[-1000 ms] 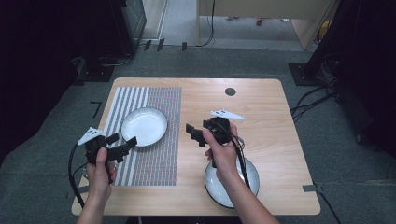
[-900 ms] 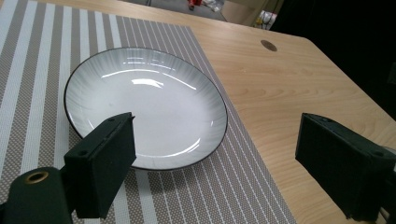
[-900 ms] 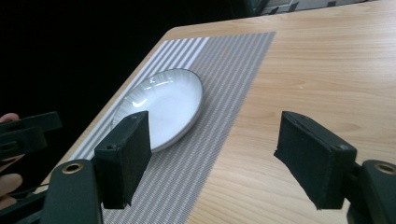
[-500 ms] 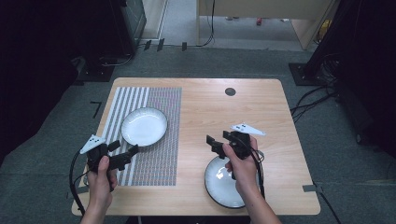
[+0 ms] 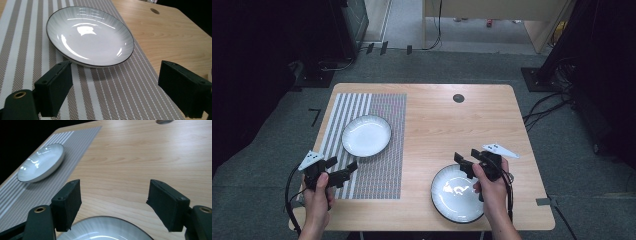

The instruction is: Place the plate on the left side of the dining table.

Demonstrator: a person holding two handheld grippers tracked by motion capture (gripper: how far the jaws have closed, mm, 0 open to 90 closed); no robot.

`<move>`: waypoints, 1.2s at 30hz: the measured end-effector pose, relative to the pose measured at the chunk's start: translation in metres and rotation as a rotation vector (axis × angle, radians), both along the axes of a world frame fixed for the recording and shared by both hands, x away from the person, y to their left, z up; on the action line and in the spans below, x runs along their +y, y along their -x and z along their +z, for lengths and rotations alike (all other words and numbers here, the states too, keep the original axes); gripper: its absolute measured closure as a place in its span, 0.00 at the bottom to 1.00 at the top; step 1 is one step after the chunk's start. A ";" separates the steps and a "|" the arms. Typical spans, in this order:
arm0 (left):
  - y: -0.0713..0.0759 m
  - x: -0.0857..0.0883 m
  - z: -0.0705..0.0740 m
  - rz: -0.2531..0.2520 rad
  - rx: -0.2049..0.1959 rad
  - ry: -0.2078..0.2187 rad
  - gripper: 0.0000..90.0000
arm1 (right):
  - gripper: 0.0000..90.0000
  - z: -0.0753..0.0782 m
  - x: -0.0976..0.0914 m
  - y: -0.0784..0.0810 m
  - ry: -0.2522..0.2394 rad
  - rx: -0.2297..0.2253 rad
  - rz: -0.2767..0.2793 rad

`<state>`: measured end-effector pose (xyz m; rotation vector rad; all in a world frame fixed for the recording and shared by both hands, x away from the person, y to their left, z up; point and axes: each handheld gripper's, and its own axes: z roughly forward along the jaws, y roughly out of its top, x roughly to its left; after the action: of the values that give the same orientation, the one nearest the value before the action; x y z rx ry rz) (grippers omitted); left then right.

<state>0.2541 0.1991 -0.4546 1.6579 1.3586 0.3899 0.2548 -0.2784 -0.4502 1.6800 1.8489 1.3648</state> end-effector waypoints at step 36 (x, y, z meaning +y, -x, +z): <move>0.035 0.058 -0.031 0.143 0.035 -0.143 0.13 | 0.31 -0.048 -0.128 0.042 0.106 0.028 -0.232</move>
<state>0.2195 0.2567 -0.4858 1.6951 1.5097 0.5553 0.2130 -0.4062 -0.4981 1.8017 1.6487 1.1359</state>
